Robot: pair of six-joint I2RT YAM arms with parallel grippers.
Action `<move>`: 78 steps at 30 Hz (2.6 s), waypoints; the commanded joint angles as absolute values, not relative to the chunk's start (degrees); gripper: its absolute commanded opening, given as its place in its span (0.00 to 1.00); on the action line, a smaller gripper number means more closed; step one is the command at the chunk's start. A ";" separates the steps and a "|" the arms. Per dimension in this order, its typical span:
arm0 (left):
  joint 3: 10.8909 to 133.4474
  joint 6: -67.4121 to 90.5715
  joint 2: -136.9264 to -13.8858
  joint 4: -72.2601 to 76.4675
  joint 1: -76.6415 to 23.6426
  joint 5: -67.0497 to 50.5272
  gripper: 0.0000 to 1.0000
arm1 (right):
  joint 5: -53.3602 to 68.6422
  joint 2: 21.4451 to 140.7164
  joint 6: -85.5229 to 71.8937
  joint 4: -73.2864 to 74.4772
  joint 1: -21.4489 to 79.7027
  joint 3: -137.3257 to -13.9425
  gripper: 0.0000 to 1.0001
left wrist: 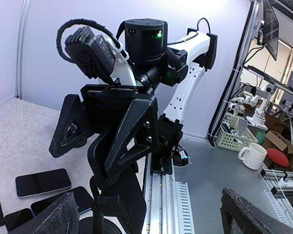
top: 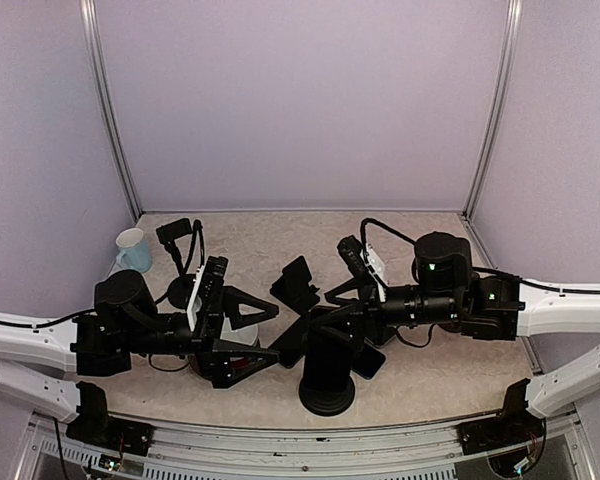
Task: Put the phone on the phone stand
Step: Pick up the phone stand with the phone from the corner of the board.
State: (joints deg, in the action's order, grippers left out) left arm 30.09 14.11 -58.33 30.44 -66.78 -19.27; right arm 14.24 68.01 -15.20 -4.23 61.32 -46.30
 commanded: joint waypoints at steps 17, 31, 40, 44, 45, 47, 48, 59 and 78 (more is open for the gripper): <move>30.47 14.14 -58.69 30.81 -66.88 -19.23 0.99 | 17.37 63.29 -14.36 -3.28 60.74 -49.51 0.14; 31.50 13.40 -59.87 29.62 -66.88 -18.59 0.99 | 19.67 63.11 -17.92 0.81 60.73 -48.11 0.44; 32.38 12.95 -61.26 29.31 -66.88 -18.80 0.99 | 21.58 61.12 -18.85 0.16 60.73 -46.24 0.22; 32.37 13.10 -61.35 29.18 -67.04 -18.84 0.99 | 22.84 61.68 -19.07 -0.20 60.73 -46.45 0.08; 32.23 12.94 -61.28 29.17 -67.04 -18.66 0.99 | 23.19 61.82 -19.03 -0.38 60.73 -46.47 0.04; 31.85 13.03 -60.99 29.26 -67.06 -18.38 0.99 | 23.46 62.17 -19.08 -0.66 60.73 -46.57 0.00; 31.78 13.16 -61.00 29.27 -67.05 -18.37 0.99 | 23.59 62.42 -19.37 -0.93 60.73 -46.67 0.00; 31.81 13.26 -61.28 29.88 -67.53 -18.41 0.99 | 25.98 61.22 -20.01 -1.89 60.66 -51.69 0.00; 31.56 13.09 -60.51 29.26 -68.60 -17.32 0.99 | 15.40 58.12 -11.06 10.38 53.45 -67.08 0.00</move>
